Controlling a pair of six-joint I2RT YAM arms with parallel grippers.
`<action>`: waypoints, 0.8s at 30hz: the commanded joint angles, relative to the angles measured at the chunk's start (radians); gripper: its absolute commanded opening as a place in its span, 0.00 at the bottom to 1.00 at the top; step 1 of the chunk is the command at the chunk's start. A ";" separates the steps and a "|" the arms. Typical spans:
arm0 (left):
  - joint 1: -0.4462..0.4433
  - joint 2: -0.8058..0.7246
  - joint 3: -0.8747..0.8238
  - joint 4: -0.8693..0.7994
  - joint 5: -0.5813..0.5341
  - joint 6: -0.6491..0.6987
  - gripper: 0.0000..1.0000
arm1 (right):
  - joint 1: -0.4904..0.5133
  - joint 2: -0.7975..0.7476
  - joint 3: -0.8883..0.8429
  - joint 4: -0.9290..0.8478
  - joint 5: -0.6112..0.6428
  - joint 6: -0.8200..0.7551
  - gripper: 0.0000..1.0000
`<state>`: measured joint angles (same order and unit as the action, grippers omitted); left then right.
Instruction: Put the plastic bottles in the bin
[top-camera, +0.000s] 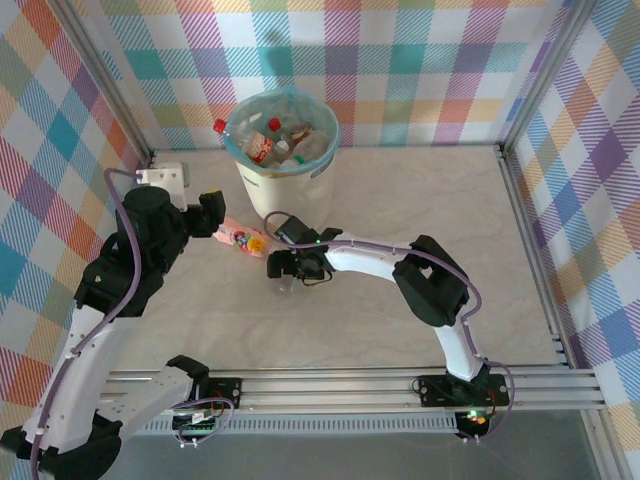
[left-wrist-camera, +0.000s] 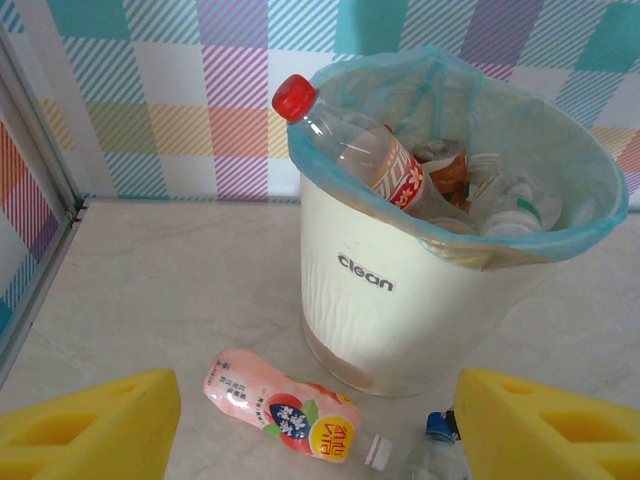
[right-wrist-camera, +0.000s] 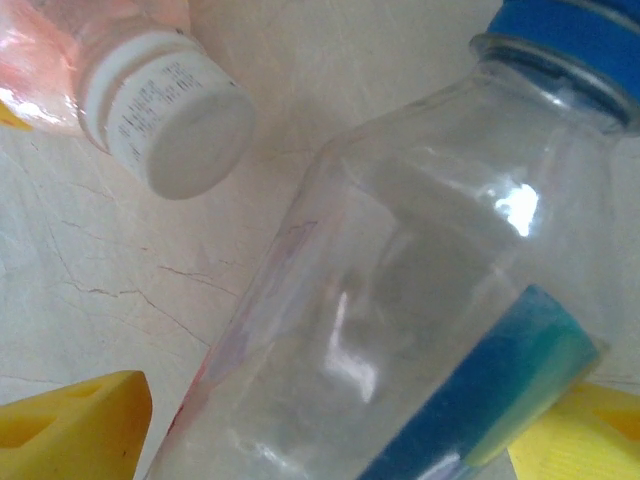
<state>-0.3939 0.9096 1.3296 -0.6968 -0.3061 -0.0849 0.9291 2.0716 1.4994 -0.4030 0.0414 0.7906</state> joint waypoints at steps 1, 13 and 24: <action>0.004 0.015 0.009 0.042 0.010 0.000 0.73 | -0.019 0.009 -0.014 0.022 -0.045 0.019 0.86; 0.004 0.073 0.042 0.069 0.038 -0.030 0.73 | -0.038 -0.126 -0.120 0.020 -0.065 -0.034 0.65; 0.004 0.195 0.151 0.042 0.241 -0.039 0.73 | -0.038 -0.508 -0.422 0.181 -0.183 -0.224 0.60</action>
<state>-0.3939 1.1030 1.4376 -0.6743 -0.1684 -0.1112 0.8932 1.6627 1.1202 -0.2974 -0.0719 0.6579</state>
